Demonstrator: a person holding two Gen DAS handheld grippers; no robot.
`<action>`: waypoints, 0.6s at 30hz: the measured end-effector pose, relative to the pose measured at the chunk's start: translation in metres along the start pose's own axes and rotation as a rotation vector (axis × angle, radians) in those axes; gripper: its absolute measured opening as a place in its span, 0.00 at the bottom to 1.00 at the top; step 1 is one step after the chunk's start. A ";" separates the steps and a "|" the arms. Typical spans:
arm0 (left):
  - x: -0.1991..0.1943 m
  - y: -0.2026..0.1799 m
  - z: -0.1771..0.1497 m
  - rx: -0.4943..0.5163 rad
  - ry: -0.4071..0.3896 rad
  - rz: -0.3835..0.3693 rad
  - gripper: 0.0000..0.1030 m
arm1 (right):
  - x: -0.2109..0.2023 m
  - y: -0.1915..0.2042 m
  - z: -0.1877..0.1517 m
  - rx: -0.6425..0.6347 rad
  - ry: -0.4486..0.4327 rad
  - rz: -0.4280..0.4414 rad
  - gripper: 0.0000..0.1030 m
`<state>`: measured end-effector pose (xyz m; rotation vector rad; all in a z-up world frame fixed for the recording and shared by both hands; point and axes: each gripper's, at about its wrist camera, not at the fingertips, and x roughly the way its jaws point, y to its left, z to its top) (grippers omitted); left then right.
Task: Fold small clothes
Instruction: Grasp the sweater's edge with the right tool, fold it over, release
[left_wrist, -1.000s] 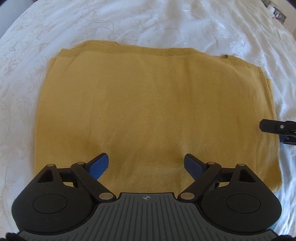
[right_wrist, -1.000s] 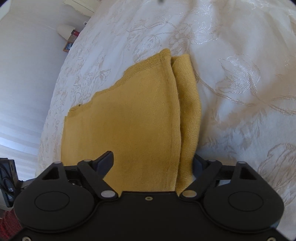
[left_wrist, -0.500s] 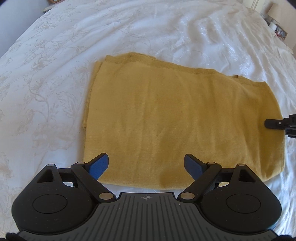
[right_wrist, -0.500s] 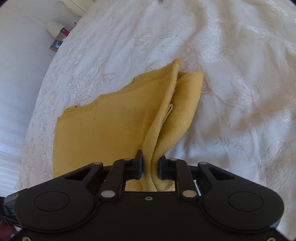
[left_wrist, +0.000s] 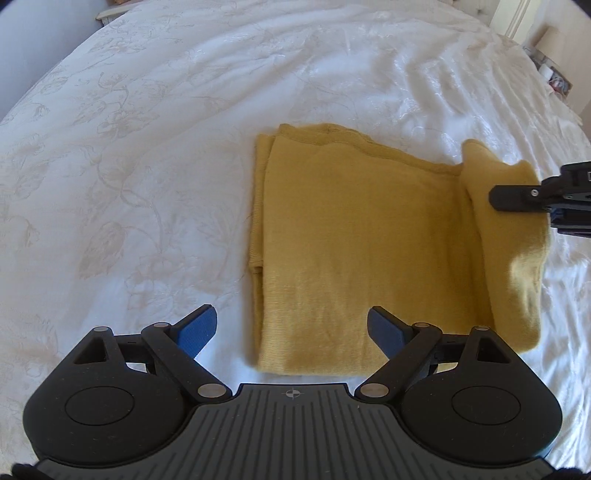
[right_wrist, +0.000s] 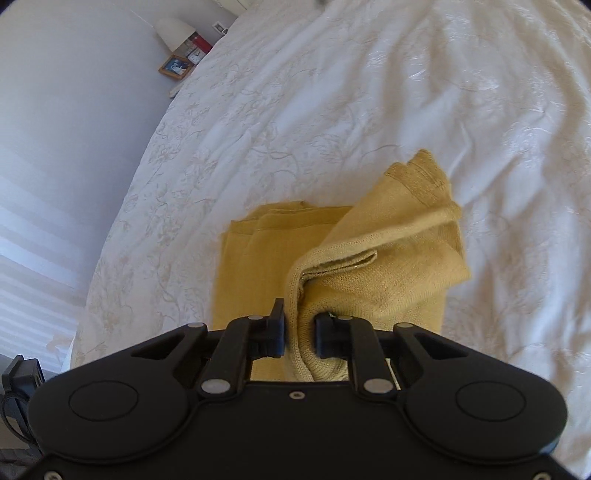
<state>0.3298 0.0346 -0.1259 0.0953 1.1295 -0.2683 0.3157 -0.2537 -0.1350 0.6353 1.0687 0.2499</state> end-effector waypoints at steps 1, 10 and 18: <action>-0.001 0.006 -0.001 -0.004 0.000 0.002 0.87 | 0.010 0.009 -0.001 -0.009 0.011 0.004 0.23; 0.000 0.062 -0.012 -0.068 0.032 0.028 0.87 | 0.075 0.068 -0.018 -0.096 0.105 -0.027 0.23; 0.006 0.086 -0.021 -0.116 0.058 0.032 0.87 | 0.107 0.086 -0.027 -0.149 0.157 -0.068 0.41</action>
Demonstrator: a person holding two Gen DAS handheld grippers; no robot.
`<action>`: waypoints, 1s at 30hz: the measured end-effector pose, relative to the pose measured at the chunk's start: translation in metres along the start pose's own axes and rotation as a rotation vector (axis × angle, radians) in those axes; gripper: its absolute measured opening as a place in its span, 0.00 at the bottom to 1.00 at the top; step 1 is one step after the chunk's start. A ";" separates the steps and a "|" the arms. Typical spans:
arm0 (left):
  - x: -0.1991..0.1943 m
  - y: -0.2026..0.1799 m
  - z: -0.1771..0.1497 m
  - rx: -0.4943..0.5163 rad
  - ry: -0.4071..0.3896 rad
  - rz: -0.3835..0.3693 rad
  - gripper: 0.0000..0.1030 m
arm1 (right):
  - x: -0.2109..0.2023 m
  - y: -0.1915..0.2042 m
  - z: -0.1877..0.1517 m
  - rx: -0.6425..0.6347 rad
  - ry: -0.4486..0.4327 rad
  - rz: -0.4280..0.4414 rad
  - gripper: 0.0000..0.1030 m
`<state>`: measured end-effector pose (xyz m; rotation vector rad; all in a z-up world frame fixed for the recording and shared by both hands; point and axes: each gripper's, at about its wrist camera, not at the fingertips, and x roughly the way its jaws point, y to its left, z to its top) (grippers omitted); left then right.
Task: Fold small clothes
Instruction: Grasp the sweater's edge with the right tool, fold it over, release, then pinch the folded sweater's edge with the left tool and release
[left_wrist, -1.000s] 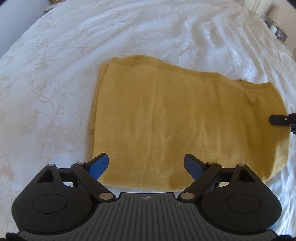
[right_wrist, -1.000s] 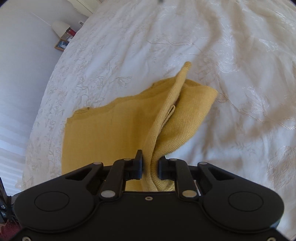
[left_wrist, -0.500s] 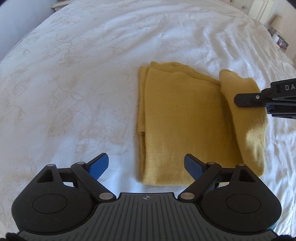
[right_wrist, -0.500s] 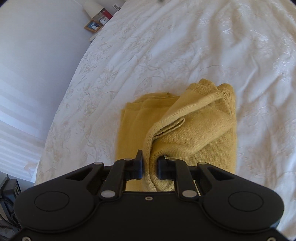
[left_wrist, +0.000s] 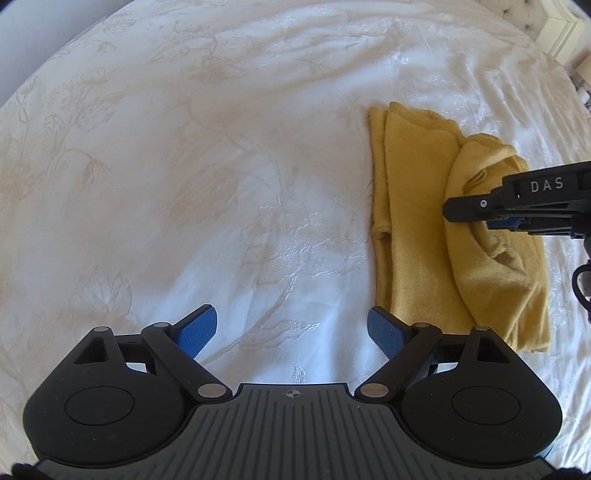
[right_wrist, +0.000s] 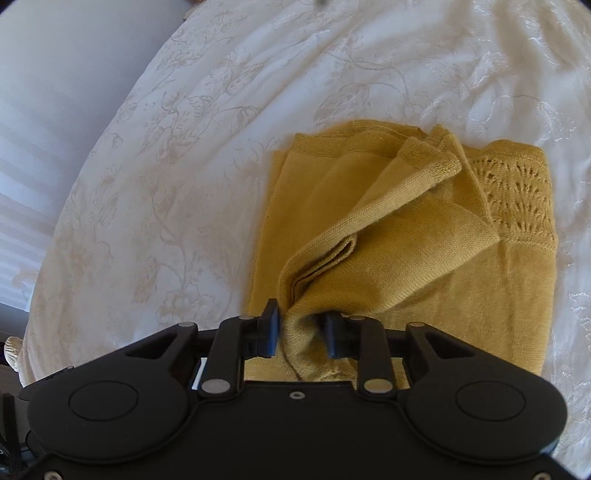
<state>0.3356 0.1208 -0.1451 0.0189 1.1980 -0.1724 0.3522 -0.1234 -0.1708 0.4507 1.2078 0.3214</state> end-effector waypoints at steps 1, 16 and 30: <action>0.000 0.000 0.000 0.000 -0.001 -0.002 0.87 | -0.002 0.002 -0.001 0.001 -0.009 0.039 0.42; 0.002 -0.041 0.040 0.083 -0.051 -0.118 0.87 | -0.066 -0.044 -0.022 0.072 -0.183 0.017 0.42; 0.028 -0.076 0.022 0.128 0.026 -0.296 0.67 | -0.077 -0.073 -0.057 0.163 -0.200 0.002 0.48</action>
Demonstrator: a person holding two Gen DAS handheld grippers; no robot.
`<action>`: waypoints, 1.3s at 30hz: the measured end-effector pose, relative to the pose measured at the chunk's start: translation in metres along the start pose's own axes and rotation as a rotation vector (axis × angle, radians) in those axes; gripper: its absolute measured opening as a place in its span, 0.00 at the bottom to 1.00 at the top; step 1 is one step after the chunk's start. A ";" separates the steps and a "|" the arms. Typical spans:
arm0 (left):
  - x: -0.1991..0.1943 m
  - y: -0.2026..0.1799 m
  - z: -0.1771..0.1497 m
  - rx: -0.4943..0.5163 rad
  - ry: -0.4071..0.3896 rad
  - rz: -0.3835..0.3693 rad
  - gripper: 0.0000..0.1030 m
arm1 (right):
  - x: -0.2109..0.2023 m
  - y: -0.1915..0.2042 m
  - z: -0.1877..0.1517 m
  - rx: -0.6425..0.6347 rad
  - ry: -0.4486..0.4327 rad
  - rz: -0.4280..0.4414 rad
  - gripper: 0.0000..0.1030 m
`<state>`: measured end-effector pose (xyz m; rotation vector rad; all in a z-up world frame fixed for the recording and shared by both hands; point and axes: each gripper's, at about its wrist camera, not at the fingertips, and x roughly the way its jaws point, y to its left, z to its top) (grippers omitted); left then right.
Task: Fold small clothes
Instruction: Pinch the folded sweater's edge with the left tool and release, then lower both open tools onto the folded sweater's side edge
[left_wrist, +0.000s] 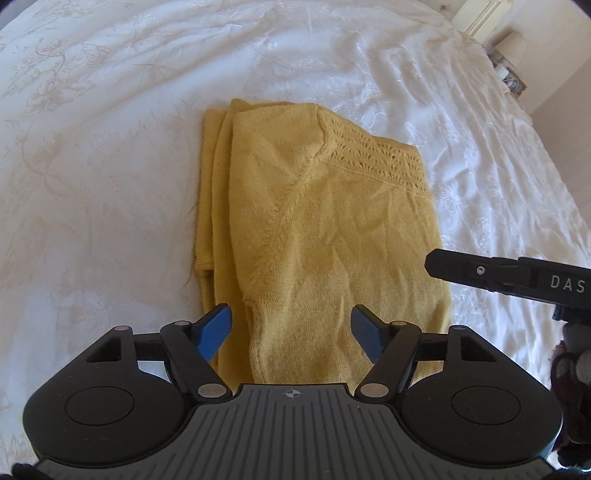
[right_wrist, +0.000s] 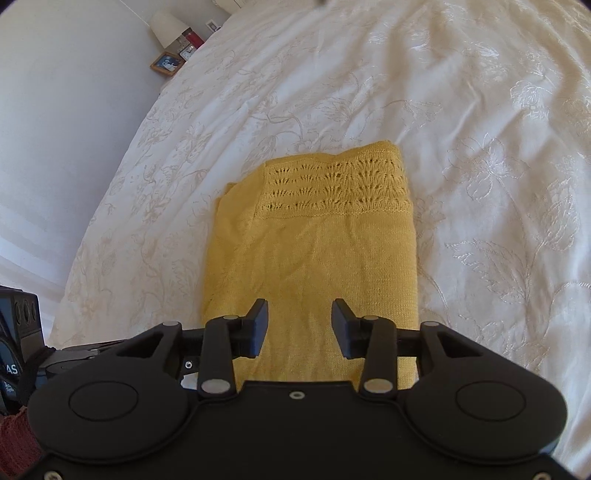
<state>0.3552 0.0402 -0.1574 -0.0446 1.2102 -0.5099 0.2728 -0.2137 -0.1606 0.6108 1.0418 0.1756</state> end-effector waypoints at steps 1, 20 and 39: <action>0.000 0.000 -0.001 -0.001 -0.001 -0.016 0.67 | 0.000 -0.001 -0.001 0.001 0.001 0.001 0.48; 0.001 0.000 0.017 -0.014 -0.133 0.087 0.11 | -0.006 -0.013 -0.004 0.017 -0.016 -0.001 0.52; -0.003 0.002 0.074 0.103 -0.204 0.135 0.43 | 0.019 0.008 0.038 -0.200 -0.078 -0.067 0.66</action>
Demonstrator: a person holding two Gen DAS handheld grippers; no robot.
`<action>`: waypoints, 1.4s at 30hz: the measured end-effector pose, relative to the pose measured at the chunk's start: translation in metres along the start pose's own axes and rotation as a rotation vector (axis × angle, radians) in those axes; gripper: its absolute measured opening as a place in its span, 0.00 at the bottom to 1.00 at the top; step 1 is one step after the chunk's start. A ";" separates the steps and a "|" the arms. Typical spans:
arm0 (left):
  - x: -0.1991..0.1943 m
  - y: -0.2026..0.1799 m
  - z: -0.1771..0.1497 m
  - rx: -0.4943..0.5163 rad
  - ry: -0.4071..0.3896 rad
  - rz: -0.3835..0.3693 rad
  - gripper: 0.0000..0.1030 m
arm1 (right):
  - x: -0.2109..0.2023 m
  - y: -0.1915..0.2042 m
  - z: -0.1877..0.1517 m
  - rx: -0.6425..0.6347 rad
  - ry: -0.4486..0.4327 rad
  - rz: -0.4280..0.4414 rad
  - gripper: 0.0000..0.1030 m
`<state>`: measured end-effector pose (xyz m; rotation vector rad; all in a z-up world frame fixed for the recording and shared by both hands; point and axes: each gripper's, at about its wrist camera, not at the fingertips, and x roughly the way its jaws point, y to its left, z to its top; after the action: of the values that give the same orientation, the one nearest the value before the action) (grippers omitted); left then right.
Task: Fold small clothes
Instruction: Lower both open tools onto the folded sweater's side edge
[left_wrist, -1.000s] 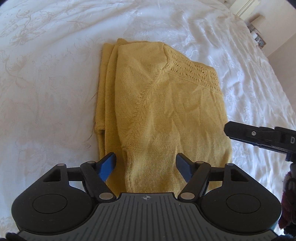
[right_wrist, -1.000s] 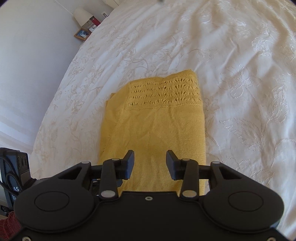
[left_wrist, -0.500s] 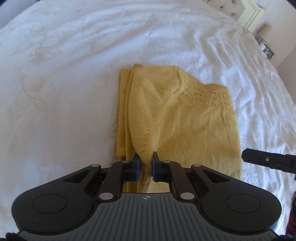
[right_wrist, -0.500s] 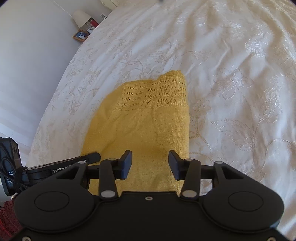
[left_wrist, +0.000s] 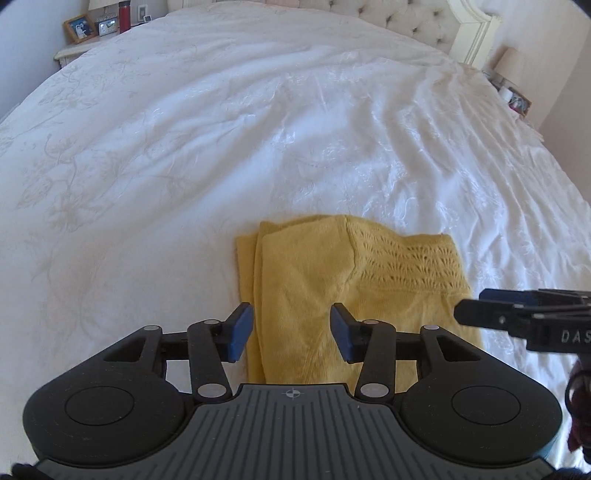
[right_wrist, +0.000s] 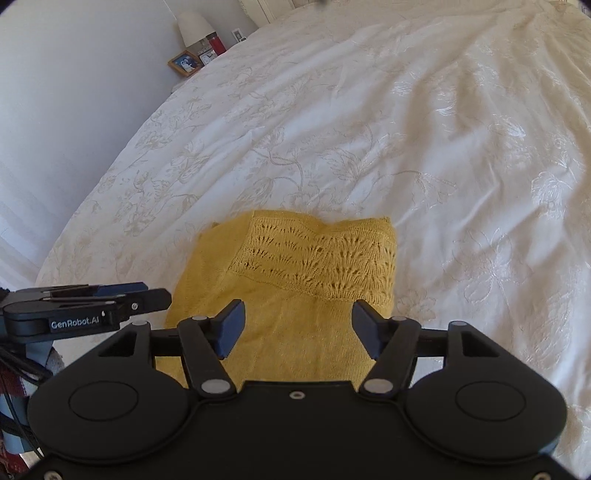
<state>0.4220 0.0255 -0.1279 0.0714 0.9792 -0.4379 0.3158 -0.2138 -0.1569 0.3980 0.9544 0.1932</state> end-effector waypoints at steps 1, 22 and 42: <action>0.007 -0.002 0.006 0.007 -0.001 0.002 0.43 | 0.002 0.000 0.001 -0.005 0.004 0.001 0.66; 0.035 0.045 0.002 -0.089 0.075 0.044 0.58 | 0.053 -0.003 0.032 -0.095 0.083 0.053 0.75; 0.029 0.024 -0.073 -0.184 0.235 -0.227 0.71 | 0.043 -0.071 0.005 0.140 0.124 0.150 0.82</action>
<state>0.3880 0.0558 -0.1957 -0.1595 1.2620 -0.5539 0.3429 -0.2656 -0.2161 0.5921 1.0640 0.2910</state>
